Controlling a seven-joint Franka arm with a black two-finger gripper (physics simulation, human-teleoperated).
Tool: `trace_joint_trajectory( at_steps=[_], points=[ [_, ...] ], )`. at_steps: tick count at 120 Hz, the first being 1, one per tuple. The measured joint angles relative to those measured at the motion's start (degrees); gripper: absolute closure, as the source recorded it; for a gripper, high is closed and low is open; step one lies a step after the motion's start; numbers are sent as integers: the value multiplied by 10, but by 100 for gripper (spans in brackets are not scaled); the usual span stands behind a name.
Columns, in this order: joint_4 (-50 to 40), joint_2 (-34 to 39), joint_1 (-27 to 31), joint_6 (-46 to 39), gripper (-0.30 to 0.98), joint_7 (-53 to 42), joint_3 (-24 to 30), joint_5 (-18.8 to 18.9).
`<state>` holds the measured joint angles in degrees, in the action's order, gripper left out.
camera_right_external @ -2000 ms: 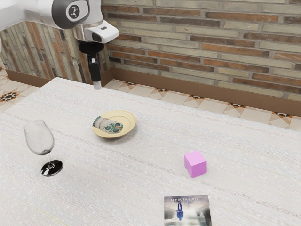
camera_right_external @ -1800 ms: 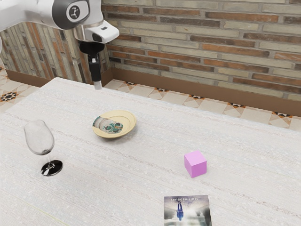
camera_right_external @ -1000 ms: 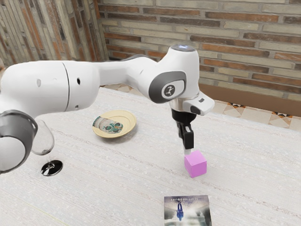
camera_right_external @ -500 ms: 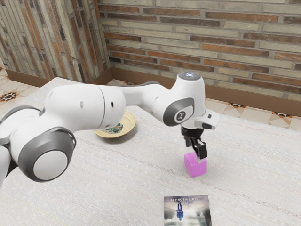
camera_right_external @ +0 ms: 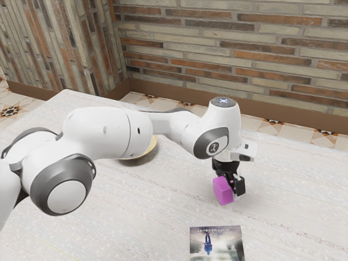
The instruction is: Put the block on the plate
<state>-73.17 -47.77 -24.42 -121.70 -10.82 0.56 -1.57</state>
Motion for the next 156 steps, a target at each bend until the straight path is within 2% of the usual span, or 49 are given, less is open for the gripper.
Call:
trace_joint_trajectory(
  at_steps=[11, 18, 36, 52, 82, 100, 126, 156],
  points=[
    [0, 0, -1, -1, 21, 6, -1, 0],
    [0, 1, 0, -2, 28, 10, -2, 2],
    [-5, 20, -1, -1, 26, 17, -3, 1],
    [-65, 91, 10, 11, 26, 23, -3, 0],
    [-202, 239, 83, 54, 26, 29, -5, 0],
    [-245, 282, 148, 88, 26, 27, -5, 2],
    [-220, 274, 223, 108, 26, 2, -24, 9],
    [-71, 146, 285, 112, 26, -27, -25, 9]
  ],
)
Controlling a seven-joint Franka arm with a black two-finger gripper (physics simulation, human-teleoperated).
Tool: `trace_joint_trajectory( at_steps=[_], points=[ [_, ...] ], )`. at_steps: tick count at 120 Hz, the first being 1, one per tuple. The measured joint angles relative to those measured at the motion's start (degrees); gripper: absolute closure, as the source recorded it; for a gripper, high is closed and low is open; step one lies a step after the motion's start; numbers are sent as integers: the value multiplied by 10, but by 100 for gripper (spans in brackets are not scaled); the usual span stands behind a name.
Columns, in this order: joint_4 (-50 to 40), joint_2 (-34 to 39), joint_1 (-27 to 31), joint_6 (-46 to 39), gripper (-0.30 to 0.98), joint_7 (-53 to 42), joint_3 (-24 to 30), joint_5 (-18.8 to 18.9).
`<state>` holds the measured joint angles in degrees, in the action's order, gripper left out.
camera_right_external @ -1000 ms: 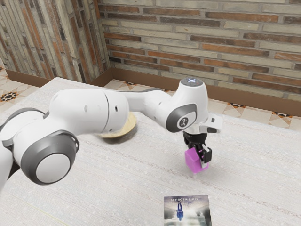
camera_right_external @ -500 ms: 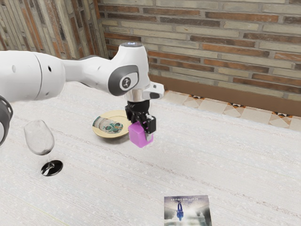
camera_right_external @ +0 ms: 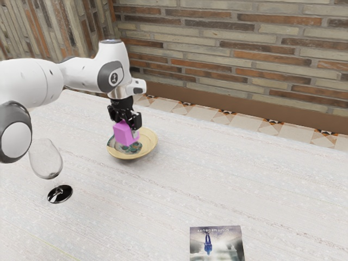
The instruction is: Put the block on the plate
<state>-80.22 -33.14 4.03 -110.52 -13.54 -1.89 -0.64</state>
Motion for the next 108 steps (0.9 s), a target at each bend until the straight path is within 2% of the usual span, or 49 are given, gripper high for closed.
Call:
trace_joint_trajectory(
  at_steps=[16, 35, 60, 70, 86, 108],
  points=[
    [59, -55, 19, -6, 26, -14, 1, 0],
    [77, -96, 21, -31, 25, -28, 0, -1],
    [80, -98, 21, -50, 10, -39, 0, -5],
    [64, -70, 17, -53, 7, -43, 3, -7],
    [-29, 21, -14, -49, 4, -51, 12, -8],
    [-51, 125, -59, 27, 2, -82, 14, -3]
  ],
)
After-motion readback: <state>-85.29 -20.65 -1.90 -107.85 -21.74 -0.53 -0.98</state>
